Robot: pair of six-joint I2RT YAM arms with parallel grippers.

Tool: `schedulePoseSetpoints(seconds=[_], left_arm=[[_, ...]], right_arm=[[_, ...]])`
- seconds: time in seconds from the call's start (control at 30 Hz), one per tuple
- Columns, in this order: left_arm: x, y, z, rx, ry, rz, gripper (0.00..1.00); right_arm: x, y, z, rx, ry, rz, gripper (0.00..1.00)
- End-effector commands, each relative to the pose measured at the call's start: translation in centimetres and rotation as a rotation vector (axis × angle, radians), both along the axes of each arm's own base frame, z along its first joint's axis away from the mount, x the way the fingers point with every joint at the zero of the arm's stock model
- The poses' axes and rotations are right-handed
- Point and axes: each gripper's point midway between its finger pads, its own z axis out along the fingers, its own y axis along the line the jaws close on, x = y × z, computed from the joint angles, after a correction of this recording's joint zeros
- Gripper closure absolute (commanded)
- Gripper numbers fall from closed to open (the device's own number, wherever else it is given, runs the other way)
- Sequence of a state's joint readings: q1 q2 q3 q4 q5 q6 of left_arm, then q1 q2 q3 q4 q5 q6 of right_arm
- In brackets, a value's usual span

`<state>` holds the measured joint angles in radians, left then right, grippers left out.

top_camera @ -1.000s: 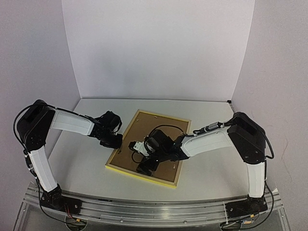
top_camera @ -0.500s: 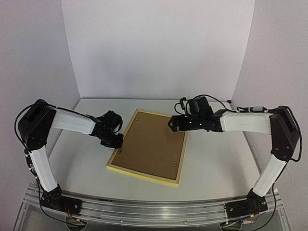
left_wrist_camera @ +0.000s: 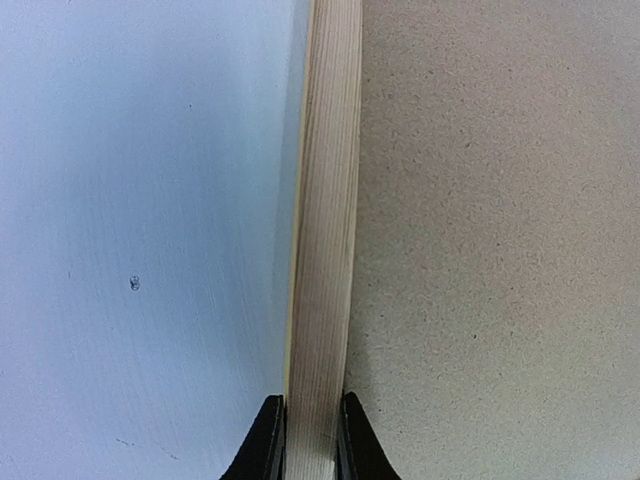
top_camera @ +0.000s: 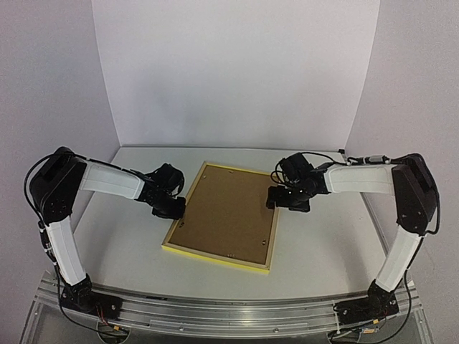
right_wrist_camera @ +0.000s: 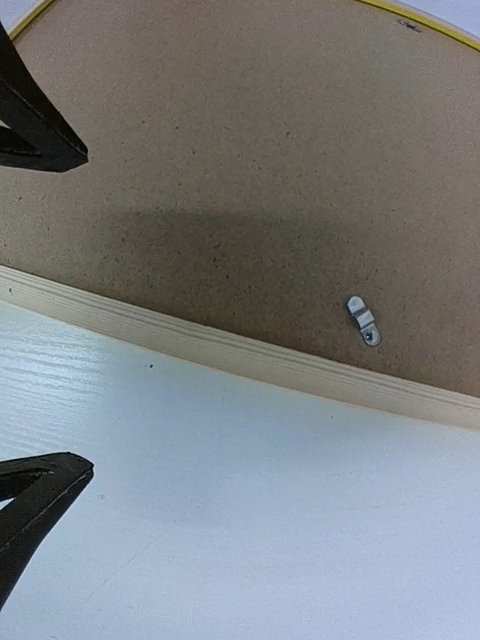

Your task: Take the photo out of the frame

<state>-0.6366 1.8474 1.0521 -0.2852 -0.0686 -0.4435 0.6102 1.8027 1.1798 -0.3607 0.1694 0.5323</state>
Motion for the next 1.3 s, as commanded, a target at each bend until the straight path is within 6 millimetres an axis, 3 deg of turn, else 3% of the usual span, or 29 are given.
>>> schedulePoseSetpoints(seconds=[0.0,0.13,0.4,0.5,0.63,0.7,0.8,0.9,0.97,1.03,1.13,1.27], left_arm=[[-1.7,0.6,-1.1,-0.053,0.060,0.076,1.00],[-2.1,0.2,-1.0,-0.064,0.063,0.062,1.00],[-3.2,0.3,0.1,-0.019,0.116,0.192,1.00],[-4.0,-0.6,1.8,-0.003,0.109,0.229,1.00],[-5.1,-1.9,4.5,-0.003,0.119,0.261,1.00],[-5.3,-1.9,6.0,0.011,0.118,0.292,1.00],[-5.4,-2.2,8.0,-0.017,0.110,0.317,1.00],[-5.3,-2.8,9.4,-0.057,0.112,0.328,1.00],[-5.2,-3.4,10.2,-0.084,0.116,0.328,1.00],[-5.1,-3.7,11.1,-0.093,0.114,0.337,1.00],[-5.1,-4.3,12.6,-0.116,0.115,0.344,1.00],[-5.3,-5.0,13.9,-0.143,0.128,0.345,1.00]], right_arm=[[0.8,-0.4,-0.7,-0.006,0.044,-0.064,0.14],[1.3,0.6,-2.0,0.002,0.095,-0.057,0.26],[2.4,0.2,-1.4,-0.035,0.051,-0.066,0.24],[2.6,0.8,-0.4,-0.031,0.030,-0.001,0.22],[1.9,4.1,2.9,0.042,-0.045,0.289,0.22],[0.5,5.9,4.9,0.082,-0.113,0.456,0.21],[-3.3,9.2,8.0,0.106,-0.259,0.725,0.21],[-9.4,13.3,10.8,0.158,-0.385,1.008,0.20],[-14.2,15.8,11.3,0.156,-0.449,1.194,0.20],[-17.4,17.6,11.0,0.101,-0.497,1.306,0.20],[-19.4,19.4,10.1,-0.059,-0.588,1.391,0.19],[-20.0,21.0,9.2,-0.191,-0.653,1.439,0.18]])
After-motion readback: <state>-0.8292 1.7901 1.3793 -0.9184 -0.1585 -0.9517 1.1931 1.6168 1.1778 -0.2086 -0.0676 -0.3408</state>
